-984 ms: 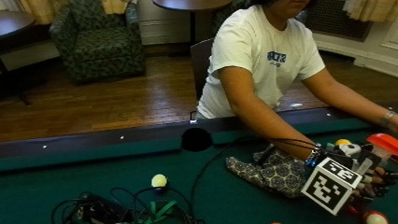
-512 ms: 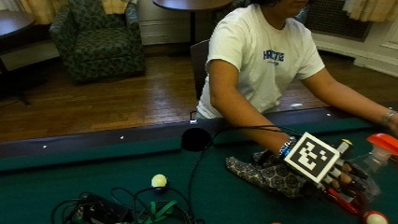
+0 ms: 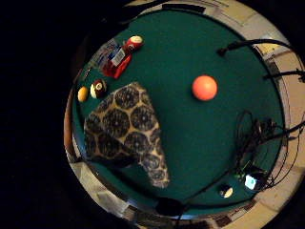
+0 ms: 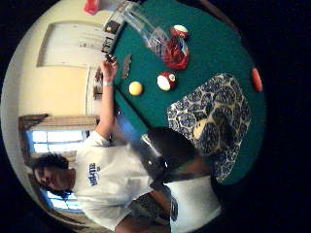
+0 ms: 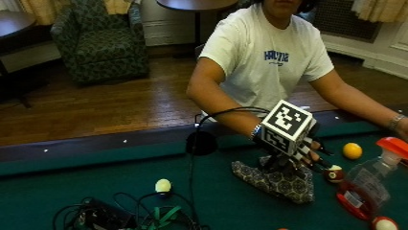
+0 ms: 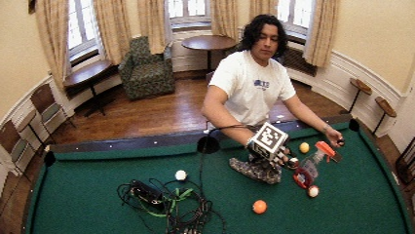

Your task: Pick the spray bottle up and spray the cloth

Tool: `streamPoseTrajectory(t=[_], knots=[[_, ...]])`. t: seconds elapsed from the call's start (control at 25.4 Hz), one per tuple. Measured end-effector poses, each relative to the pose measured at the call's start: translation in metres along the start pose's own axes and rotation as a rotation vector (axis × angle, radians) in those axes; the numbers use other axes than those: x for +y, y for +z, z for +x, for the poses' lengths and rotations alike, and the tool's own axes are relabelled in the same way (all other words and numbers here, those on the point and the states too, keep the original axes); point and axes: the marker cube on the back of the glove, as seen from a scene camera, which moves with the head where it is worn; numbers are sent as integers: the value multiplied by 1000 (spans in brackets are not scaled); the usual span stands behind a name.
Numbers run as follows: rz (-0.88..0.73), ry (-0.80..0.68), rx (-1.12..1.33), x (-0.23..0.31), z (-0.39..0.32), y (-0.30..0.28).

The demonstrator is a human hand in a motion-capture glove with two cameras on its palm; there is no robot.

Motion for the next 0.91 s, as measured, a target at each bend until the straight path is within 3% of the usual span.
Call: streamPoseTrajectory(t=[0.51, 0.91], knots=[[-24, -136, 106, 91, -32, -3], [-47, -174, 167, 120, -44, 6]])
